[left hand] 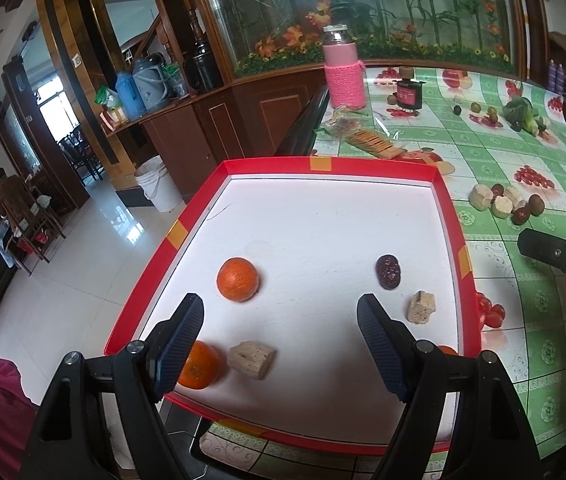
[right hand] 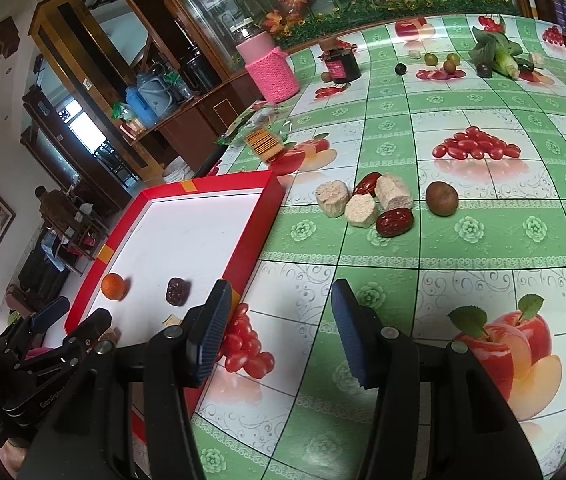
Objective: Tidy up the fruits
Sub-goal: 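Withdraw both open tools from the tray, then move both open tools over the cloth toward the kiwi and red dates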
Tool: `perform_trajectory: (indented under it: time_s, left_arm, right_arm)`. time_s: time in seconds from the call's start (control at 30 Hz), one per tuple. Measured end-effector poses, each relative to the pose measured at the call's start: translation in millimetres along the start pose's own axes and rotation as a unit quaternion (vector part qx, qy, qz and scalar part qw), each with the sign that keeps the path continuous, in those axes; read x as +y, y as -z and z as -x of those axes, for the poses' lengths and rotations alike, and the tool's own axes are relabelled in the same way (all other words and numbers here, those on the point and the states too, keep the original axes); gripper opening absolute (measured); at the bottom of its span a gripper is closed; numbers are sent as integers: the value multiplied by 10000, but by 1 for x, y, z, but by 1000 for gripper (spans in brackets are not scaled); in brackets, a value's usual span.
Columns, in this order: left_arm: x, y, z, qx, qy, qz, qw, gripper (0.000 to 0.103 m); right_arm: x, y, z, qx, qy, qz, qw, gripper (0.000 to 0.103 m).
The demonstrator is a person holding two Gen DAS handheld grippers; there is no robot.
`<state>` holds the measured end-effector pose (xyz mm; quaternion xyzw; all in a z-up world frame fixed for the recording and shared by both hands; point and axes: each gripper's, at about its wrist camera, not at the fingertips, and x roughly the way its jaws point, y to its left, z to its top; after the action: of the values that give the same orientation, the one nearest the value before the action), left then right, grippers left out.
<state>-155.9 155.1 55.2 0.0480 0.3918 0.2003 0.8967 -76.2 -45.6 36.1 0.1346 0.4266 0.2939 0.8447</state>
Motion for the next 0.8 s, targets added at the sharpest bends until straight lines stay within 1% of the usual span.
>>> perform_trajectory:
  time_s: [0.37,0.47,0.6,0.7,0.8]
  left_arm:
    - [-16,-5,0,40,23,-203,9998,79]
    - [-25,-8,0,70,116,-295,9995,79]
    - [-40,-15,2,52,287,-493,9984,79]
    - [-54,-22,0,90,542,-618,9966,79]
    - [-68,-28,-1,100,729,-763,9944,79]
  right_arm:
    - [-13,-2,6,-34,-19,-107,9999,54]
    - [-21,-3,12,-64,58,-88,9999,54]
    - [-42,-4,27,-180,345,-56,9992,54]
    - [-62,-6,39,-231,603,-110,9979,54]
    - [-77,-12,50,-263,749,-162,9967,54]
